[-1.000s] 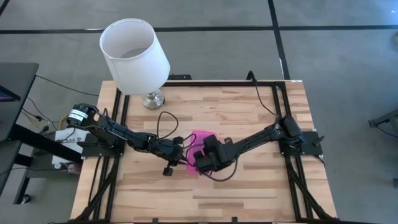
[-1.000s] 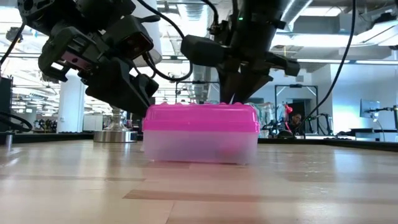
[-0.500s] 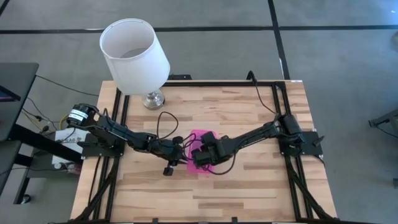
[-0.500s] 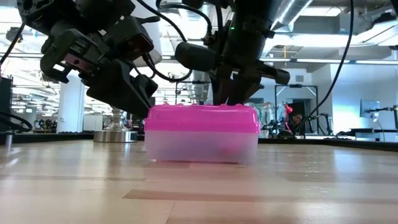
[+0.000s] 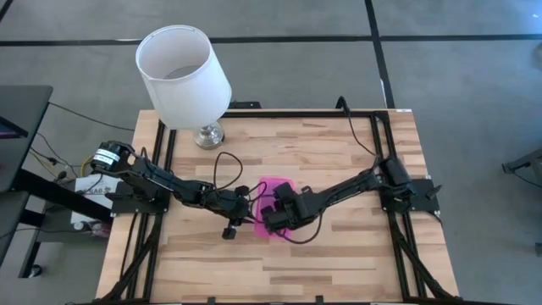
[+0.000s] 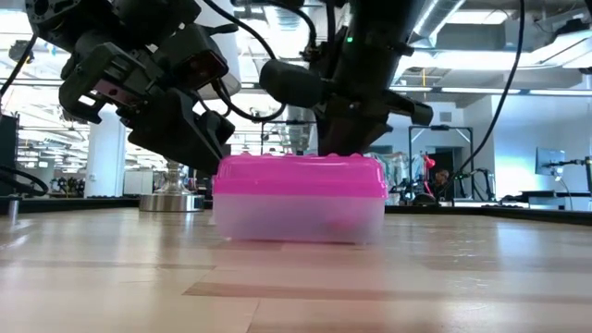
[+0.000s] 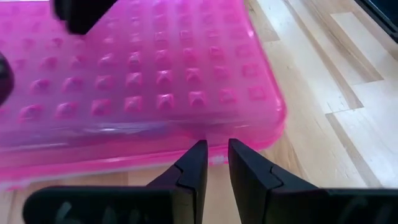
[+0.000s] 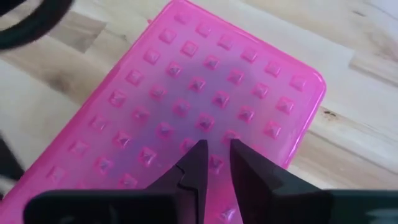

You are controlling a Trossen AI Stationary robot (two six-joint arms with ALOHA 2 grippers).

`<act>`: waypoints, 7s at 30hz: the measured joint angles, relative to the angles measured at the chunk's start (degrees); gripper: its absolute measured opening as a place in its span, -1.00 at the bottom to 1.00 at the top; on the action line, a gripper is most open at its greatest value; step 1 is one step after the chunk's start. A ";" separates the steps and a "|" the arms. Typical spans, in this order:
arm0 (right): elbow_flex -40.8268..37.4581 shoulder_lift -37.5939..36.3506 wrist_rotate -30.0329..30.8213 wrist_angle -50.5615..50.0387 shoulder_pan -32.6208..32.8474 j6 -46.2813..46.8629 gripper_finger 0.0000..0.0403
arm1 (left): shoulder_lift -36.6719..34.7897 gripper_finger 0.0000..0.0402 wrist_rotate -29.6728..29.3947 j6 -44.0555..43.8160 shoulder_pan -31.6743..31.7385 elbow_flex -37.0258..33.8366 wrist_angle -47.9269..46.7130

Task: Pick & place school supplies into a supply box
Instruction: Adjust the pink supply box

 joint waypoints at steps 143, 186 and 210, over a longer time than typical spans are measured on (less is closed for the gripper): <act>-17.07 -21.58 0.52 10.49 12.99 -14.38 -0.71 | 1.92 -0.96 -0.14 -4.81 -1.77 3.10 -5.15; -36.07 -21.24 -12.05 41.50 4.29 -19.93 -0.71 | 1.66 -0.83 -5.31 -9.93 1.66 3.13 -5.61; -36.02 -21.21 -12.63 37.25 1.15 -21.90 -0.71 | 1.92 -0.83 -0.37 -9.68 4.52 3.04 -3.97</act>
